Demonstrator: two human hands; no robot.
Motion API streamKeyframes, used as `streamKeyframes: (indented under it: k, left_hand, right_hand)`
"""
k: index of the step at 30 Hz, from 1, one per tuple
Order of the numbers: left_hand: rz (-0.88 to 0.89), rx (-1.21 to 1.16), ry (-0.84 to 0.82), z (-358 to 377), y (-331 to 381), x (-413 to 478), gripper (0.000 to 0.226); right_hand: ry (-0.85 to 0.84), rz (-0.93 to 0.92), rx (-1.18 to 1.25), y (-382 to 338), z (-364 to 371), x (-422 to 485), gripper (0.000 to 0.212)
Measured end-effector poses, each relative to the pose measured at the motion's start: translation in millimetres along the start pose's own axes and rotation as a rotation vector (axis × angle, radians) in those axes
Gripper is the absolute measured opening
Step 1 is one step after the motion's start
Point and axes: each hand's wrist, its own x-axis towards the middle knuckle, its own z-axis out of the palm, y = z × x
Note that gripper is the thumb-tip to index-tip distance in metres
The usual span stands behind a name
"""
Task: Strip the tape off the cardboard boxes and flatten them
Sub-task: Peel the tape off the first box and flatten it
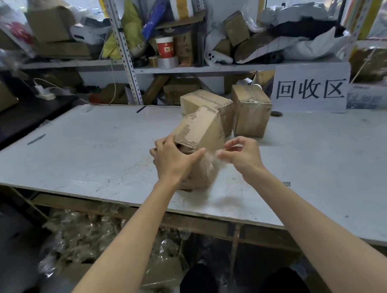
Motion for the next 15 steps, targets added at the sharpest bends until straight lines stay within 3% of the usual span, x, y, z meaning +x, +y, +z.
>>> streamKeyframes:
  k: [3,7,10,15]
  left_hand:
    - [-0.117,-0.158,0.049,-11.5,-10.0,11.5,0.087]
    - [-0.113,-0.09,0.142,-26.2,-21.4,19.1,0.092]
    - [-0.052,-0.066,0.141,-22.4,-17.1,12.4,0.098]
    - [-0.023,0.024,0.041,-9.1,-5.1,-0.8,0.107]
  right_hand:
    - [0.182,-0.054,-0.126,3.0,-29.1,12.8,0.02]
    - [0.385,-0.105,-0.32,9.6,-75.3,21.2,0.017]
    - [0.307,-0.259,-0.534,19.2,-74.3,19.4,0.011]
    - [0.145,-0.317,-0.874,44.1,-58.0,16.6,0.012]
